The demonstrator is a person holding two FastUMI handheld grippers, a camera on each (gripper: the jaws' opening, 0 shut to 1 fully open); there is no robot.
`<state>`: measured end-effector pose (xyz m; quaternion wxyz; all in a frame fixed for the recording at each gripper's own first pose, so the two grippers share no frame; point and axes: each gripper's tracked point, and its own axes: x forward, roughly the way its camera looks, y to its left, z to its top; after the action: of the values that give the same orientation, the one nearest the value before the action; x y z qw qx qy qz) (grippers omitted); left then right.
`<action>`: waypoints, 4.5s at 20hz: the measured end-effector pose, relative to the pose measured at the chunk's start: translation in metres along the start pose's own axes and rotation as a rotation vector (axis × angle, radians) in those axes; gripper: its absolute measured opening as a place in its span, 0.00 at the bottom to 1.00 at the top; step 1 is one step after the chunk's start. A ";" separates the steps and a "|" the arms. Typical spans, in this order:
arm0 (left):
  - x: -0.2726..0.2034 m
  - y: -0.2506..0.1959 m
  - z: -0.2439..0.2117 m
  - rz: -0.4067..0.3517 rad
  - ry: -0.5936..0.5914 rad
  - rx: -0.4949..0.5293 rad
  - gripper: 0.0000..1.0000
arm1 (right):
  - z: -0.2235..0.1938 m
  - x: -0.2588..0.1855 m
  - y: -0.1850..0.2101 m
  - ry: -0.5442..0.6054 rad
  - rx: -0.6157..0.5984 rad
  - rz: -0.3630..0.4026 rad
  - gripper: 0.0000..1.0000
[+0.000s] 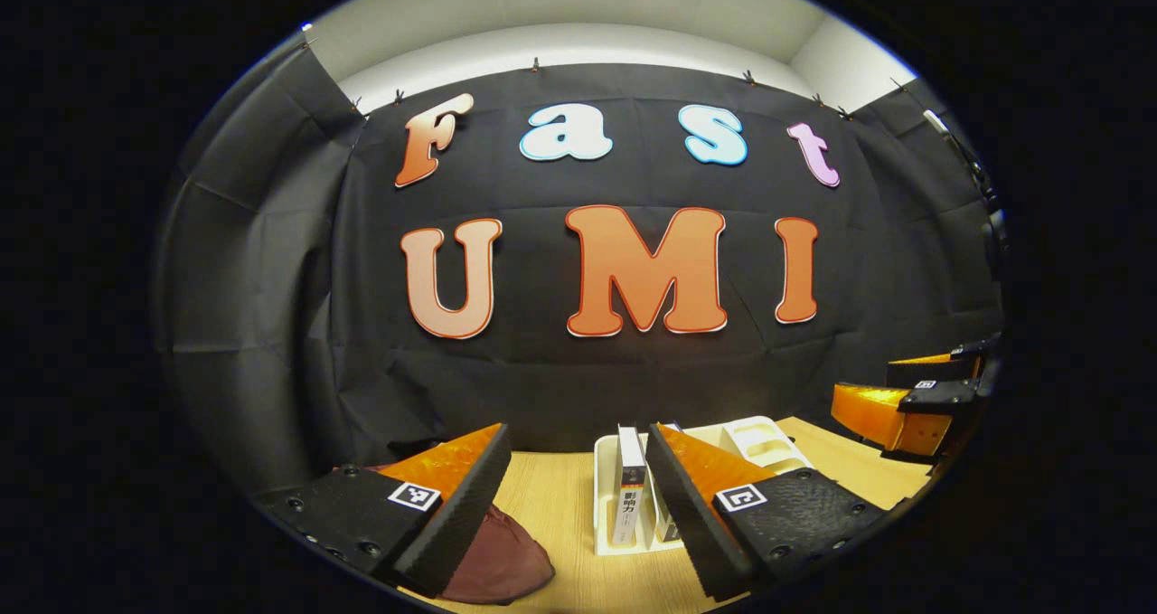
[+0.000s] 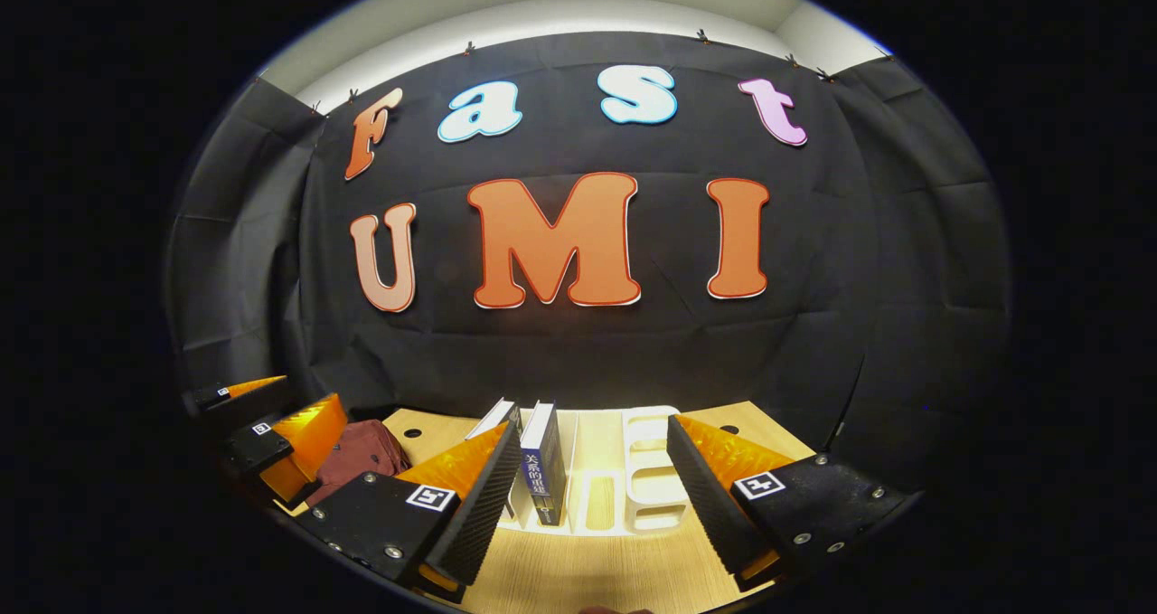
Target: Open the schoolbag, grab two books from the bookshelf and put them into the schoolbag.
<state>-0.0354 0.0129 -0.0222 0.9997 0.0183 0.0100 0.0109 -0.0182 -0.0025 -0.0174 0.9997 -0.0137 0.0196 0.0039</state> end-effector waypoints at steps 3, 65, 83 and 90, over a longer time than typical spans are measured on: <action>0.000 0.006 -0.013 -0.001 0.026 0.044 0.94 | -0.004 0.003 -0.002 0.005 -0.002 -0.008 0.96; 0.015 0.122 -0.248 -0.026 0.796 0.616 0.05 | -0.066 0.058 -0.059 0.157 0.000 0.039 0.96; 0.075 0.177 -0.160 -0.213 0.817 0.421 0.06 | -0.054 0.088 0.032 0.290 -0.104 0.075 0.96; 0.108 0.200 -0.145 -0.333 0.813 0.400 0.06 | -0.061 0.119 0.086 0.455 -0.150 0.090 0.97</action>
<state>0.0655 0.2202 -0.1621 0.8800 0.2025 0.4044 -0.1451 0.0975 0.0826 -0.0856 0.9645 -0.0875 0.2446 0.0468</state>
